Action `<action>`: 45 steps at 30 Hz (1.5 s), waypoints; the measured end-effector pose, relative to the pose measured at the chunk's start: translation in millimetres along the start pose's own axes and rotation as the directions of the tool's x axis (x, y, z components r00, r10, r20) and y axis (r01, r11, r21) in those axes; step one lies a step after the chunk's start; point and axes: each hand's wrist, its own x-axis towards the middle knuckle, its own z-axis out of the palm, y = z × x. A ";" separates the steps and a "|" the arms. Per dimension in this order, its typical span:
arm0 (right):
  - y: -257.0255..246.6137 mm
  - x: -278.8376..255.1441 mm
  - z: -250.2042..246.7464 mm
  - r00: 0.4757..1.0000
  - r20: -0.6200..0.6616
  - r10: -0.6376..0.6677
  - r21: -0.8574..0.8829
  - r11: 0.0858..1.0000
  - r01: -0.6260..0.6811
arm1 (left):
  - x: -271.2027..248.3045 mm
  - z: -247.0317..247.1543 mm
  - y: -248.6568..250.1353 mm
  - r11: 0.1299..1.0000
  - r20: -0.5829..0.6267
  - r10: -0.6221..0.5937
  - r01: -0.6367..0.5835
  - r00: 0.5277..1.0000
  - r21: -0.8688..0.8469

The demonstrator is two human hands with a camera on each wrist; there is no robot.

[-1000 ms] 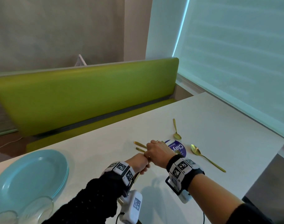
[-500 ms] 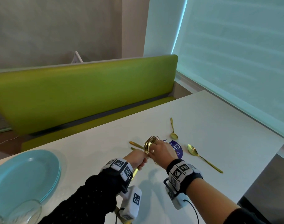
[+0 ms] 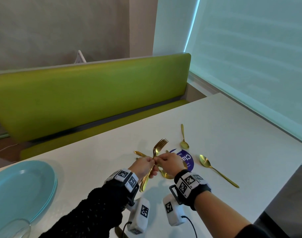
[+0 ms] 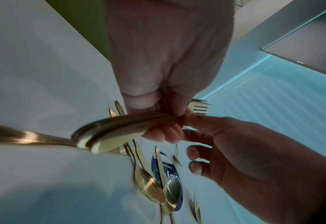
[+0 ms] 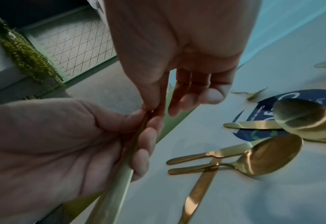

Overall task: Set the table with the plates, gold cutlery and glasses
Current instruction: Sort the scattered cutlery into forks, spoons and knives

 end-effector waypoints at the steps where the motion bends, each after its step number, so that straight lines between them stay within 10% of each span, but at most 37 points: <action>1: 1.2 1.6 0.3 1.000 0.000 0.008 0.024 1.000 -0.008 | 1.7 -0.2 -0.3 1.000 -0.003 0.003 -0.003 1.000 -0.002; 20: 78.8 17.3 -18.2 0.978 -0.067 0.197 -0.174 0.963 -0.206 | 24.5 -5.2 -11.2 0.991 -0.256 -0.041 0.071 0.966 0.110; 45: 106.2 7.1 17.8 0.880 0.012 0.475 -0.351 0.826 -0.441 | 19.2 -1.4 -16.9 0.993 -0.193 -0.116 0.118 0.974 -0.004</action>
